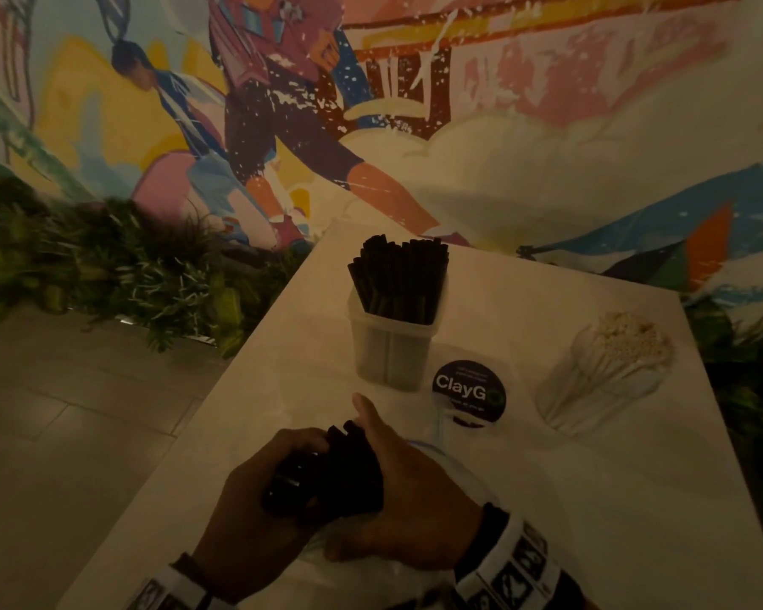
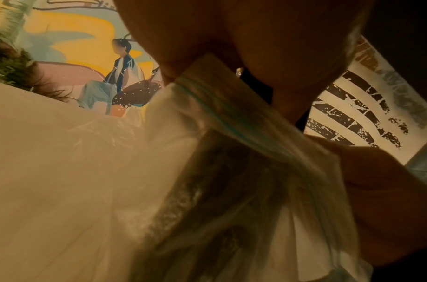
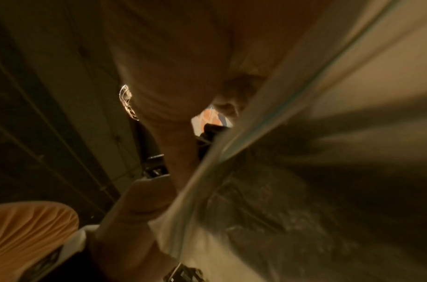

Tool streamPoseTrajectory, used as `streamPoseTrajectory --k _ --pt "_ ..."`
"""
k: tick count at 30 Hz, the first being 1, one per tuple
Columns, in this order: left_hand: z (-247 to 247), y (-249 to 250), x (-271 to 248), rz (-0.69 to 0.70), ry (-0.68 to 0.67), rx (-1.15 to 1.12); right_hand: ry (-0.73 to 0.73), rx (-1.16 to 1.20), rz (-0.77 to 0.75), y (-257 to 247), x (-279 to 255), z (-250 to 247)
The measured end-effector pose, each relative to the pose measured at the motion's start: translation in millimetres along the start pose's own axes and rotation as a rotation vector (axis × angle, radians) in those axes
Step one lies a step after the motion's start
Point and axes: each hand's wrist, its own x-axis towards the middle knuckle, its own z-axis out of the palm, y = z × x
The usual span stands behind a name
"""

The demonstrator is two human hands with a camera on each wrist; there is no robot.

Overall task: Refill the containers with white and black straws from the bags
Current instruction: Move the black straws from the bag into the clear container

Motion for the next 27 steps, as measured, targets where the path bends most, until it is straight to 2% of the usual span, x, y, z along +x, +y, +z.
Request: streamPoseTrajectory --k 6,13,18,22,27 --pt "-2 6 4 0.054 -0.063 0.080 0.177 0.136 -0.073 5 -6 18" --pt "-7 12 1 0.023 -0.190 -0.065 0.355 0.337 -0.061 15 -11 18" --pt "1 15 4 0.154 -0.075 -0.019 0.410 0.388 -0.122 17 -14 18" --pt "2 11 5 0.157 -0.035 0.058 0.484 0.474 -0.190 18 -16 19" --pt "2 9 4 0.162 0.006 0.029 0.636 0.566 -0.253 19 -21 13"
